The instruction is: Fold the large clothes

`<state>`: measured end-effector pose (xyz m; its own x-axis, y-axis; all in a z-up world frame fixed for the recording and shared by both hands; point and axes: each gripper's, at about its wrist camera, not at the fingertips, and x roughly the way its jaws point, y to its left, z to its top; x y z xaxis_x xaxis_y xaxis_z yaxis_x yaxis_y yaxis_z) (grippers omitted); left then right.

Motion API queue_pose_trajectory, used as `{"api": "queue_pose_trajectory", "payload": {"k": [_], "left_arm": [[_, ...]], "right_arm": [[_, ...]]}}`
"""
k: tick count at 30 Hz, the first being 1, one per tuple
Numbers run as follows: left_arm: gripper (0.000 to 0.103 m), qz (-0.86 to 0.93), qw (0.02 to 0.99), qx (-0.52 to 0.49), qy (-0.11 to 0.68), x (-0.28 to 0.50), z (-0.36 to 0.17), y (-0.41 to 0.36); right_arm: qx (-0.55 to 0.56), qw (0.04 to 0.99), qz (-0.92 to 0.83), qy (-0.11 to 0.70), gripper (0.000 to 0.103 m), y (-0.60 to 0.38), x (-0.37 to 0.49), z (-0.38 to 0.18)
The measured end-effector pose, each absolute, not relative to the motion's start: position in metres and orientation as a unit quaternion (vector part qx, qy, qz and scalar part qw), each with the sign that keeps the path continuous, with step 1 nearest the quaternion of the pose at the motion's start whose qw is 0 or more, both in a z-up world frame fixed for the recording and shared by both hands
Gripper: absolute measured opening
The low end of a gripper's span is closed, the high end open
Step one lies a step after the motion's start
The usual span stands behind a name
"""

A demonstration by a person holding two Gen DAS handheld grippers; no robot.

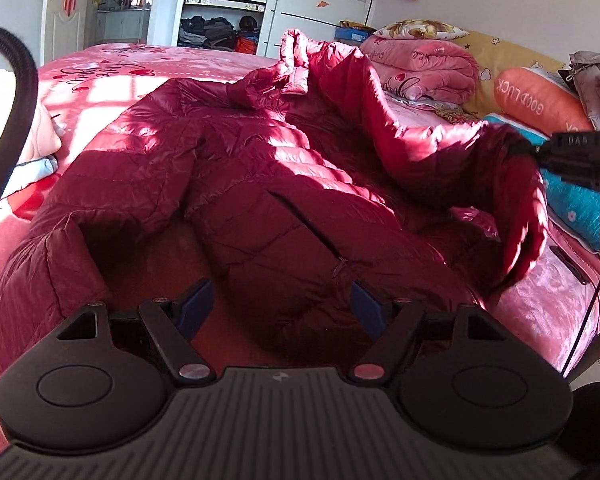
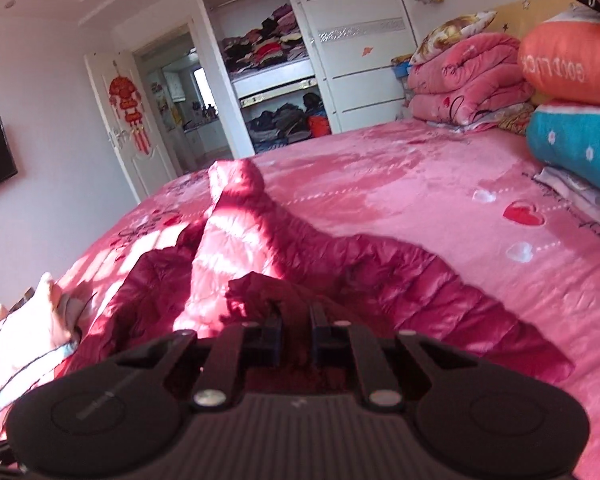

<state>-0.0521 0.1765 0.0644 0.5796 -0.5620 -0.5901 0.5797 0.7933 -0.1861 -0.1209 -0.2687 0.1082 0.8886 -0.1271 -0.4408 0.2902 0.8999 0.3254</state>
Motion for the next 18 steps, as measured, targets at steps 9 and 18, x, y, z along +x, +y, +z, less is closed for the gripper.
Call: {"api": "queue_pose_trajectory", "payload": {"k": [9,18], "left_arm": [[0.094,-0.346,0.876,0.02,0.335,-0.058,0.057,0.179],[0.095,-0.353,0.87,0.022,0.343,-0.063,0.057,0.182]], "right_arm": [[0.201,0.92,-0.317,0.11,0.009,-0.427,-0.089,0.144],[0.259,0.854,-0.432,0.129,0.068,-0.498,-0.115,0.09]]}}
